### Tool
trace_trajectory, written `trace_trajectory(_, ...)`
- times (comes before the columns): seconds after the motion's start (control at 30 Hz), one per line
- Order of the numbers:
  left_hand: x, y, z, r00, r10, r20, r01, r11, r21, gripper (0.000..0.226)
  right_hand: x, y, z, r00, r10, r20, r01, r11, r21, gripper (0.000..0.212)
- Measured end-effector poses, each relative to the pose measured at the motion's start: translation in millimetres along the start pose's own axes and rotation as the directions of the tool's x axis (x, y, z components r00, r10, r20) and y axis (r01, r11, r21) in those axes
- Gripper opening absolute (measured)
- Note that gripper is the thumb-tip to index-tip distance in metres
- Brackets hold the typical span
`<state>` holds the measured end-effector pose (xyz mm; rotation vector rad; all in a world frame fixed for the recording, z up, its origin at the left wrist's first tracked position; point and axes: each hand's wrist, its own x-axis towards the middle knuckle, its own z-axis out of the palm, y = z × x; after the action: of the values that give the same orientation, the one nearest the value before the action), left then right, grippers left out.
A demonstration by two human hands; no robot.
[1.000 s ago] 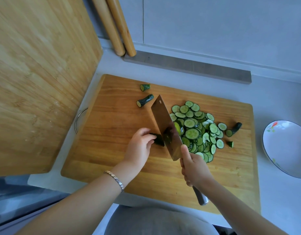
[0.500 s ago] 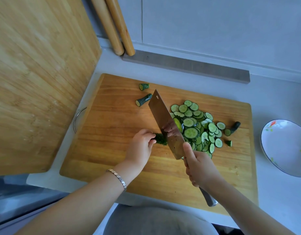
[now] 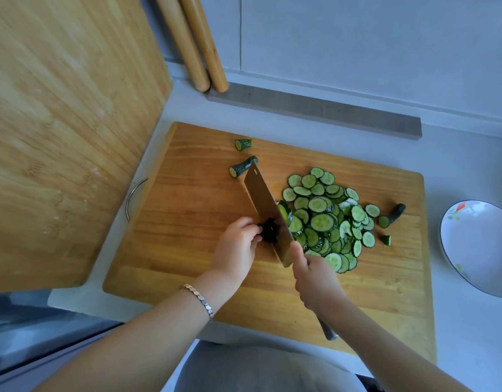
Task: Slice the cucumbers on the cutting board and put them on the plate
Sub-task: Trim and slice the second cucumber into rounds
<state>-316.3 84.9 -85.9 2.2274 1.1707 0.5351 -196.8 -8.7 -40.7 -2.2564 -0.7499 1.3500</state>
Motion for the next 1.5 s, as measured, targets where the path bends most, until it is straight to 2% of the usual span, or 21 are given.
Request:
trace_trajectory(0.1, 1.6, -0.6, 1.0, 1.000, 0.000, 0.006, 0.000, 1.000, 0.010, 0.018, 4.4, -2.5, 5.2, 0.999, -0.012, -0.030, 0.013, 1.000, 0.019, 0.053)
trace_trajectory(0.27, 1.4, -0.2, 0.7, 1.000, -0.001, 0.025, 0.001, 1.000, 0.001, 0.021, 0.9, -4.1, -11.3, 0.996, 0.084, 0.001, -0.082, 0.974, 0.213, 0.053)
trace_trajectory(0.33, 1.9, -0.4, 0.7, 1.000, -0.005, 0.017, 0.005, 1.000, 0.005, 0.021, -4.1, -4.6, -19.6, 0.996, 0.086, 0.013, -0.086, 0.968, 0.237, 0.053)
trace_trajectory(0.7, 2.6, 1.4, 1.1, 1.000, -0.021, -0.005, 0.021, 1.000, -0.007, 0.018, -15.9, -10.4, -24.2, 1.000, 0.004, 0.009, -0.005, 0.992, 0.129, 0.053)
trace_trajectory(0.97, 2.5, 0.0, 0.3, 1.000, -0.003, 0.015, 0.003, 1.000, 0.005, 0.019, -15.9, -12.8, -23.9, 0.998, 0.045, 0.040, -0.050, 0.988, 0.144, 0.053)
trace_trajectory(1.17, 2.1, -2.8, 1.7, 0.999, 0.032, 0.016, -0.032, 0.999, -0.017, 0.019, -8.1, -8.9, -11.0, 1.000, 0.004, 0.011, -0.005, 0.999, 0.036, 0.053)
trace_trajectory(1.4, 3.2, -4.5, 1.9, 1.000, -0.026, -0.007, 0.025, 0.997, -0.070, 0.021, 4.7, -4.7, 12.8, 0.999, -0.009, -0.048, 0.011, 0.999, 0.047, 0.053)
trace_trajectory(1.5, 0.9, -0.9, 2.1, 0.986, -0.162, -0.042, 0.150, 0.967, -0.208, 0.018, 6.4, -2.8, 8.9, 0.999, 0.034, -0.039, -0.029, 0.992, 0.122, 0.054)
